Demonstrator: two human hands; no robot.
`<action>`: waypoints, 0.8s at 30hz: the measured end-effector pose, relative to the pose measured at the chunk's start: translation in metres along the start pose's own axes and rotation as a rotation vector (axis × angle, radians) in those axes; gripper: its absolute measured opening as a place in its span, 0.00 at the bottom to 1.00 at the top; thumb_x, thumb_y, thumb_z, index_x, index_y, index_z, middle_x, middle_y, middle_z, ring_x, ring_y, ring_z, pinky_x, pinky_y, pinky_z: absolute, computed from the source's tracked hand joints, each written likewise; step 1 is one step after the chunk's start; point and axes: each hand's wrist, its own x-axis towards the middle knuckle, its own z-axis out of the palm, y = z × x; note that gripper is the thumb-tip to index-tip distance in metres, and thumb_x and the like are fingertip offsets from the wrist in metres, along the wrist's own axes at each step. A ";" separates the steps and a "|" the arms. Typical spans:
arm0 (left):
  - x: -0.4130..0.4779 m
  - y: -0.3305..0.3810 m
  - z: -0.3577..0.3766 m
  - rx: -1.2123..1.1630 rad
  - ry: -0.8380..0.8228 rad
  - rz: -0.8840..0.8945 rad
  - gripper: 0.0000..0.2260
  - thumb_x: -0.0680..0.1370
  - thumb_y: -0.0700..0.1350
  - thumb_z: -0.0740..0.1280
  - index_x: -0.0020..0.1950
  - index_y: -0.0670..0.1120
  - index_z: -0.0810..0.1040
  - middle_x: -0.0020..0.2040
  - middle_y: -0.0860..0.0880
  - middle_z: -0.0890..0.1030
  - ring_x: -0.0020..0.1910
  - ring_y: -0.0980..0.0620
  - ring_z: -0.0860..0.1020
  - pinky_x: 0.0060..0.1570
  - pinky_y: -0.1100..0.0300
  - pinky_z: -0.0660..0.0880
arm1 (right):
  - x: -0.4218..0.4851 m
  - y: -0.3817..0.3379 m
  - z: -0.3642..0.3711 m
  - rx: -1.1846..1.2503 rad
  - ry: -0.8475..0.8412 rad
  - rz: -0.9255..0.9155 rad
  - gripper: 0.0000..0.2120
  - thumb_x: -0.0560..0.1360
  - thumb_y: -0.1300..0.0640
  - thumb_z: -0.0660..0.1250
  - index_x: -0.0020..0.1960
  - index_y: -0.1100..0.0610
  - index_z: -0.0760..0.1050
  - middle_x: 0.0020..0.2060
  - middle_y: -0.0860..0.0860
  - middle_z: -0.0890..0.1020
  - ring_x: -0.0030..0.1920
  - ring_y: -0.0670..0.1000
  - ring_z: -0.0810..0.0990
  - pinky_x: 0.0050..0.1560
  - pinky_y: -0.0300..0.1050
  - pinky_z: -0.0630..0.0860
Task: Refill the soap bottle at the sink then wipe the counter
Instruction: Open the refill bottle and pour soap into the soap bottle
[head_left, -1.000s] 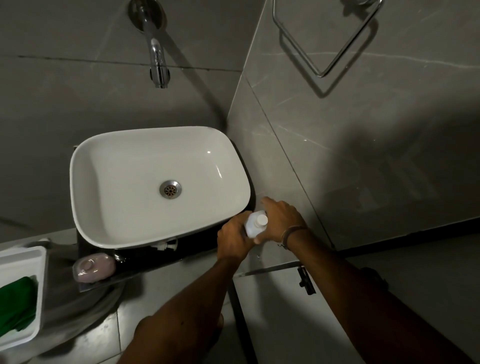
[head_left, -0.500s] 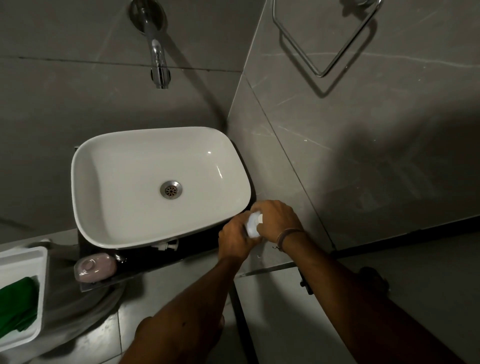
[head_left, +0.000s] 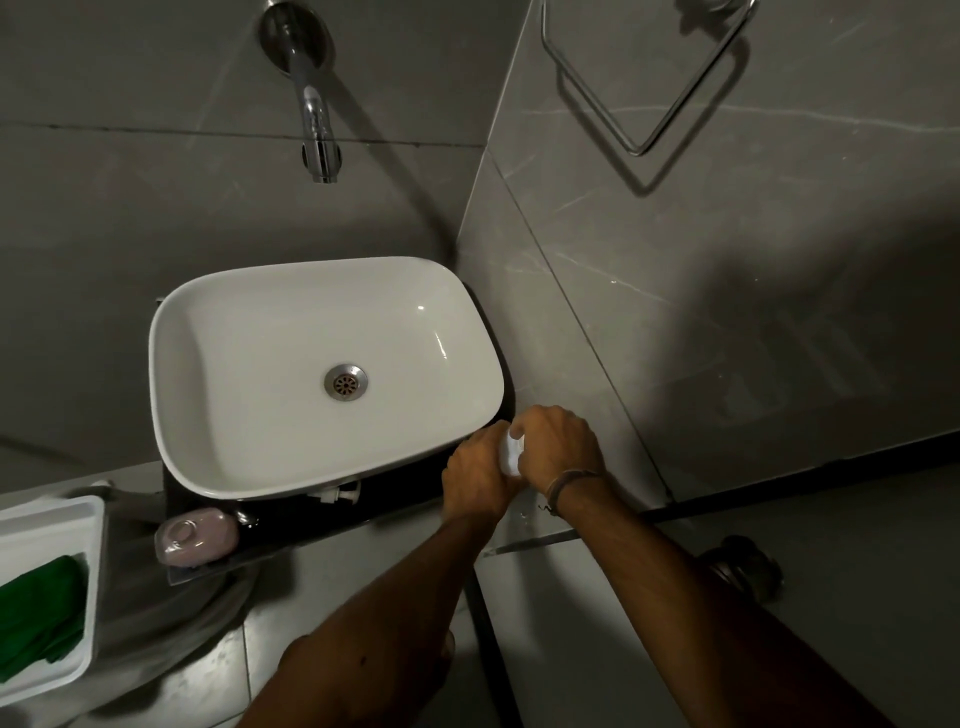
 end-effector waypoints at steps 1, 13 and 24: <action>0.001 0.003 0.000 0.066 -0.004 0.024 0.22 0.72 0.52 0.80 0.64 0.52 0.80 0.58 0.50 0.86 0.58 0.48 0.84 0.51 0.57 0.77 | -0.002 0.001 0.000 -0.022 0.015 -0.002 0.04 0.77 0.56 0.71 0.48 0.54 0.85 0.45 0.53 0.87 0.46 0.56 0.86 0.47 0.50 0.84; 0.017 0.006 0.000 0.549 -0.058 0.139 0.28 0.75 0.61 0.76 0.70 0.51 0.76 0.65 0.50 0.82 0.63 0.45 0.79 0.50 0.52 0.79 | -0.007 0.009 -0.002 0.071 -0.052 0.052 0.16 0.77 0.45 0.70 0.60 0.53 0.81 0.53 0.54 0.85 0.53 0.56 0.84 0.53 0.52 0.83; 0.021 0.000 -0.005 0.701 -0.059 0.191 0.28 0.72 0.70 0.72 0.65 0.54 0.80 0.59 0.52 0.85 0.60 0.45 0.75 0.58 0.46 0.67 | 0.002 0.008 -0.014 0.063 -0.074 0.065 0.17 0.74 0.46 0.74 0.58 0.54 0.80 0.53 0.55 0.85 0.52 0.57 0.84 0.52 0.54 0.84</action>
